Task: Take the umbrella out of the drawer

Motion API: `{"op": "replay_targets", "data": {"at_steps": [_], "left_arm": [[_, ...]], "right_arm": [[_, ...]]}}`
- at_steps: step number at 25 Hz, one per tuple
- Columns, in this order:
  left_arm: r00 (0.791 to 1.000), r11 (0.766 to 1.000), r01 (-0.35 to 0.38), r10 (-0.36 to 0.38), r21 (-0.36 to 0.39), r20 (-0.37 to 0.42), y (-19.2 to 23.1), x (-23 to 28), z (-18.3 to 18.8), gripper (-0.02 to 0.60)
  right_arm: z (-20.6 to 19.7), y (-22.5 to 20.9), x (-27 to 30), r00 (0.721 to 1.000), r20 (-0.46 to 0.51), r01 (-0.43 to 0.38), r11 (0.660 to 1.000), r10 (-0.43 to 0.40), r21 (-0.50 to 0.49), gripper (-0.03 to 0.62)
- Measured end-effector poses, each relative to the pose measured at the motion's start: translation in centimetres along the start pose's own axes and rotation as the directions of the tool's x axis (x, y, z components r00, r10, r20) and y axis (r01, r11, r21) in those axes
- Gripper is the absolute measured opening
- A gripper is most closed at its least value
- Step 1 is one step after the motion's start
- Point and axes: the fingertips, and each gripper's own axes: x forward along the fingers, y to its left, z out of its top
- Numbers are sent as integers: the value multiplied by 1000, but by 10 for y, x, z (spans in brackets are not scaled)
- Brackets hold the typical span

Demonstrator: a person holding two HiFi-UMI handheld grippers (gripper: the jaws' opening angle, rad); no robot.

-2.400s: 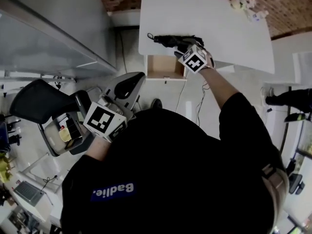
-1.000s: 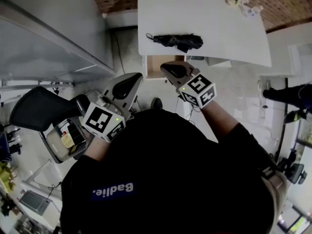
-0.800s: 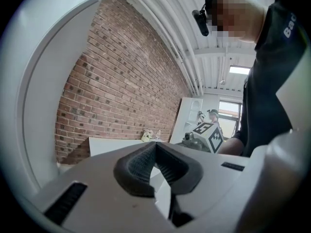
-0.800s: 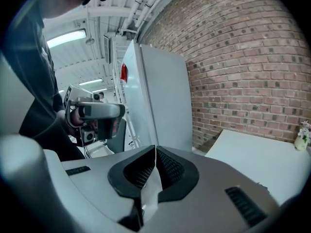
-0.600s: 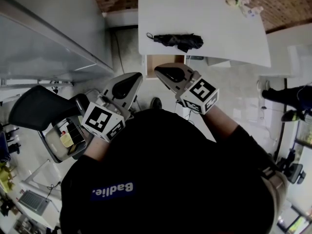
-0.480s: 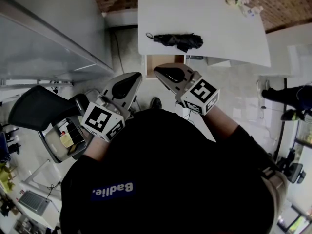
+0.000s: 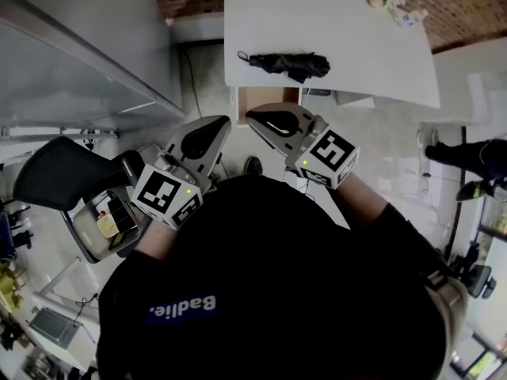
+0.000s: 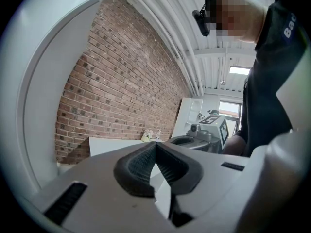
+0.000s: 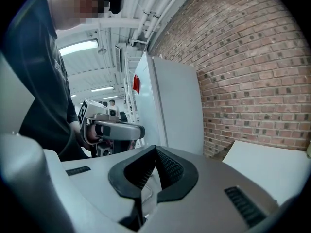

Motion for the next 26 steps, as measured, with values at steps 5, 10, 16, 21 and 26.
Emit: {"op": "replay_targets", "data": {"at_steps": [5, 10, 16, 21, 26], "left_arm": [[1000, 1000, -1, 1, 0, -1, -1, 1, -1, 2], [1000, 1000, -2, 2, -5, 2, -2, 0, -2, 2], [1000, 1000, -3, 3, -3, 3, -1, 1, -2, 2], [1000, 1000, -9, 9, -14, 2, 0, 0, -2, 2], [1000, 1000, -10, 10, -13, -3, 0, 0, -4, 3]], "right_arm": [[2, 2, 1, 1000, 13, -8, 1000, 8, -3, 29], [1, 2, 1, 1000, 12, -8, 1000, 8, -5, 29], [-1, 1, 1, 1000, 4, -10, 1000, 10, 5, 29], [-2, 1, 2, 1000, -4, -16, 1000, 16, 8, 29], [-3, 1, 3, 1000, -11, -13, 1000, 13, 7, 29]]}}
